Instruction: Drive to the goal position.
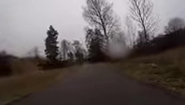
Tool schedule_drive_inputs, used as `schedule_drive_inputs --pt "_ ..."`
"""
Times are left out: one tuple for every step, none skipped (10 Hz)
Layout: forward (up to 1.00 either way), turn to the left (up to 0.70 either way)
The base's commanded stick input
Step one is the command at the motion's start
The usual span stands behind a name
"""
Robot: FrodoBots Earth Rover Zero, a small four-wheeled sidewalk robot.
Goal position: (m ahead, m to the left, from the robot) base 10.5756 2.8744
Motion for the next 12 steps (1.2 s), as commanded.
schedule_drive_inputs --pt "0.70 0.00" --pt "0.70 0.00" --pt "0.70 0.00" --pt "0.70 0.00" --pt "0.70 0.00" --pt "0.70 0.00" --pt "0.70 0.00" --pt "0.70 0.00" --pt "0.70 0.00" --pt "0.70 0.00" --pt "0.70 0.00" --pt "0.70 0.00"
